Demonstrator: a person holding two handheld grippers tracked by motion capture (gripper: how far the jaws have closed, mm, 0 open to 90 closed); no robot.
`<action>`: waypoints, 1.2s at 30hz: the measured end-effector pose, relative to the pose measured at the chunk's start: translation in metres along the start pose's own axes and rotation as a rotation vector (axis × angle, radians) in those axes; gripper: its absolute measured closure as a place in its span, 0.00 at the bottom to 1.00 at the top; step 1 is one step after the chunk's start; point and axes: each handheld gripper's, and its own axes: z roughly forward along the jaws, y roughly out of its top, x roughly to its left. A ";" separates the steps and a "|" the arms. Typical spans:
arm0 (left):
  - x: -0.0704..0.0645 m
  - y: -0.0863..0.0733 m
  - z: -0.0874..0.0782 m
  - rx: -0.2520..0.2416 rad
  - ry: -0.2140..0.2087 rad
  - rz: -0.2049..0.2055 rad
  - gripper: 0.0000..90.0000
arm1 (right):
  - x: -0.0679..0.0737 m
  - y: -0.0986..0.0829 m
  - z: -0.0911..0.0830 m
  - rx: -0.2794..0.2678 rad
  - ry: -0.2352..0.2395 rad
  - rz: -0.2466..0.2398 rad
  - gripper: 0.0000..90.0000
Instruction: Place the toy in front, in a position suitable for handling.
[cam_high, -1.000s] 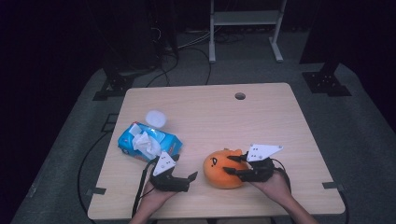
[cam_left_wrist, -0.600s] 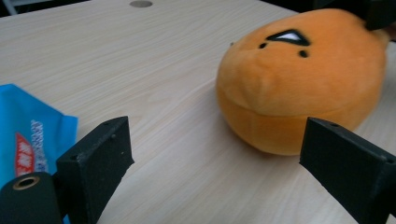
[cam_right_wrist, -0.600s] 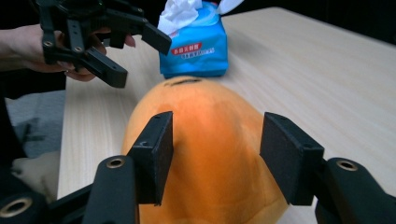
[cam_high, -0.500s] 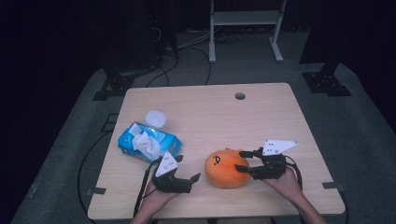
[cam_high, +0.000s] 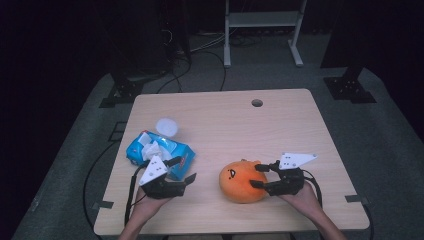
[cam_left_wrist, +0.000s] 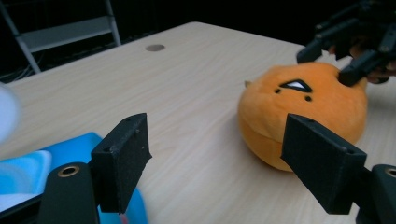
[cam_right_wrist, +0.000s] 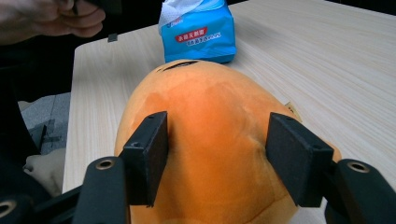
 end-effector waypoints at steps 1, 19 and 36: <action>0.004 0.000 -0.003 -0.001 0.012 0.001 0.27 | 0.000 0.000 0.000 0.000 0.000 0.000 0.42; 0.050 -0.017 -0.021 0.031 0.122 0.021 0.40 | 0.001 -0.002 0.000 -0.003 0.006 0.004 0.41; 0.077 -0.023 -0.017 0.019 0.236 -0.007 0.41 | 0.000 -0.003 0.000 -0.007 0.011 0.012 0.41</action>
